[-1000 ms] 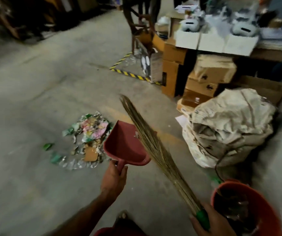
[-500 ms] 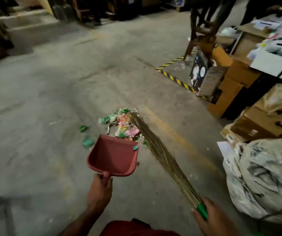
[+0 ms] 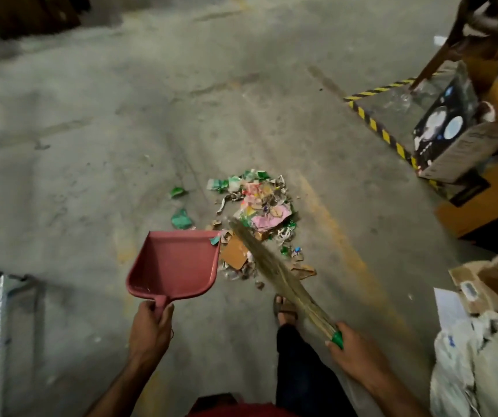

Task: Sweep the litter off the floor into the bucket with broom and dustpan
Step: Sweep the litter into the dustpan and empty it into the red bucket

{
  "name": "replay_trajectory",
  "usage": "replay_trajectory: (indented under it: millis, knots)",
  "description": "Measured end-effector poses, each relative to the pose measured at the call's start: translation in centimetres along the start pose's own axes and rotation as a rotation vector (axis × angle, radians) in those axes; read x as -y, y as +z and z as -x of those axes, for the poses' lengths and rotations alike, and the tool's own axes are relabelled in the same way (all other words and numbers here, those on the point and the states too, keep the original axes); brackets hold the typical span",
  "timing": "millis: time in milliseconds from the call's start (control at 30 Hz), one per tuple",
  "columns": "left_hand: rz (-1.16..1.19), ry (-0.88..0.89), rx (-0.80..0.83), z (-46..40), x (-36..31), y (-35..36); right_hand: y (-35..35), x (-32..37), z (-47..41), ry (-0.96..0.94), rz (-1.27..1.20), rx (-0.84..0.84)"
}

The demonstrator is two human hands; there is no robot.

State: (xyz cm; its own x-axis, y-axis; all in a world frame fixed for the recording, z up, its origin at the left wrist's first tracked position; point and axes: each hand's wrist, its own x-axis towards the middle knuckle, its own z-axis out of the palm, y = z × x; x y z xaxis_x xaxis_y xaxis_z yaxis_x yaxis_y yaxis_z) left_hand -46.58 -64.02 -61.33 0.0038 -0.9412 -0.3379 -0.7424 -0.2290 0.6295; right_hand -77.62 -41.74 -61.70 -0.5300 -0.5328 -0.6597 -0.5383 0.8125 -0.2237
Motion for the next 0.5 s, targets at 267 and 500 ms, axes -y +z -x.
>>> replay_trajectory:
  millis: [267,500]
  knots:
    - [-0.221,-0.170,-0.096,-5.5,-2.8,7.4,-1.0,1.6,-17.9,-0.069,0.418,0.245]
    - [-0.471,-0.231,-0.103,-11.5,-1.3,17.4,3.6,-0.4,-33.4,-0.016,0.501,0.363]
